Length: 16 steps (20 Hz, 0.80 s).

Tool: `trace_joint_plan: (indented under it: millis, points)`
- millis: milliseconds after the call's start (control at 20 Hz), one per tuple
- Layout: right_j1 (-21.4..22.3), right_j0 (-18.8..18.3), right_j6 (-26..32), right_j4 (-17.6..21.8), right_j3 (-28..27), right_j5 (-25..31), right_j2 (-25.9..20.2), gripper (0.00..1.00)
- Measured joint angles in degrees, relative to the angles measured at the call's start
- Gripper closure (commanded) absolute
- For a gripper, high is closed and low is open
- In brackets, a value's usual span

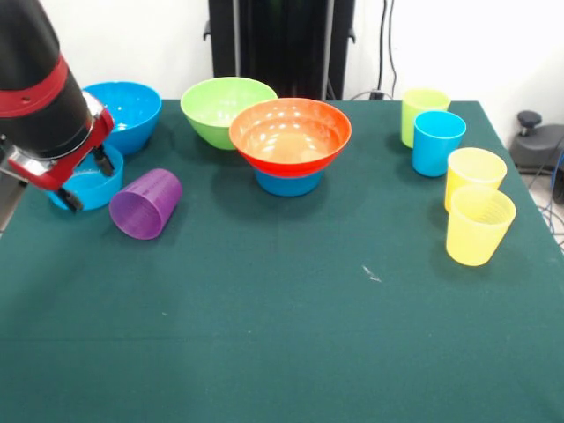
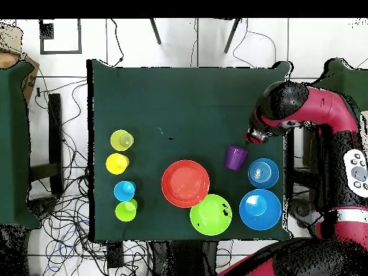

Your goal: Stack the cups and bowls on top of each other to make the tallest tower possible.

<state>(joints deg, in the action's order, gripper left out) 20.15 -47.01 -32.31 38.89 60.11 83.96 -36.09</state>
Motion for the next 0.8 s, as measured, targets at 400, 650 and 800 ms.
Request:
trace_joint_plan:
  millis: [400,650,800]
  points:
    - [0.0,0.4,0.0,0.0,0.0,1.8,0.0,0.00]
    - [0.0,0.3,0.0,0.0,0.0,1.9,0.0,0.00]
    - [0.0,0.3,0.0,0.0,0.0,1.9,0.0,0.00]
